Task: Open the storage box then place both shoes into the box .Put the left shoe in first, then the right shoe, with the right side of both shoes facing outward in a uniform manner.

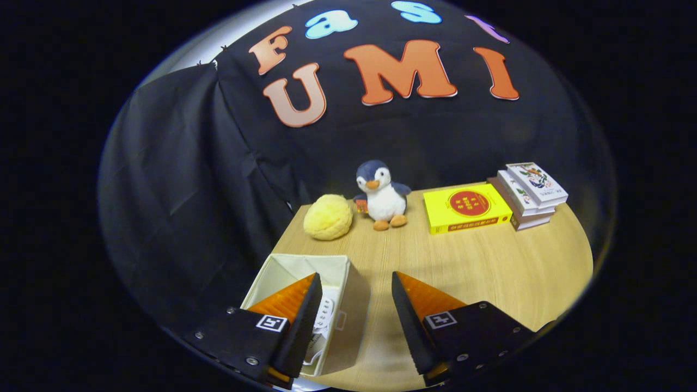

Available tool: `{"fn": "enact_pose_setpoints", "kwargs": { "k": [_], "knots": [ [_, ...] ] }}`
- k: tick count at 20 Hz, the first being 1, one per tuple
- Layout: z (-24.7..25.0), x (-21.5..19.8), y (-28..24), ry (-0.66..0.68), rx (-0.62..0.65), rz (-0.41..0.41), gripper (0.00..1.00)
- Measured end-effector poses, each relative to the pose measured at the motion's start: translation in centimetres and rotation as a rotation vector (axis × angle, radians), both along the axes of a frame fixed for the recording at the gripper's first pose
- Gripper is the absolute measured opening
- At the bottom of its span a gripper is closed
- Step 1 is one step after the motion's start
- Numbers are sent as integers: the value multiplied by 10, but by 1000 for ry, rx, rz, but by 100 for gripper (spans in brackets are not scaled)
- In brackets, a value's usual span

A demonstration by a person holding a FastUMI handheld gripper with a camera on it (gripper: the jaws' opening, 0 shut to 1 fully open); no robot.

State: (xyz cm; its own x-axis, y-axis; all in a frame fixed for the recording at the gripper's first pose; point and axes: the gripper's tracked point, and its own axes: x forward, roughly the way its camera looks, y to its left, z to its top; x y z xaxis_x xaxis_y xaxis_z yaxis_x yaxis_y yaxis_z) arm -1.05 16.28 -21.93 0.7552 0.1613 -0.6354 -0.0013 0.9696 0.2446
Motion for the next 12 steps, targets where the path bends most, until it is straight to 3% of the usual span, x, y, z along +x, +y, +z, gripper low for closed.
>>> {"fn": "enact_pose_setpoints", "kwargs": {
  "k": [7, 12],
  "knots": [
    [79, 13, -82, -308, -17, -32, 95],
    [128, 2, -143, -516, -90, -89, 98]
  ]
}}
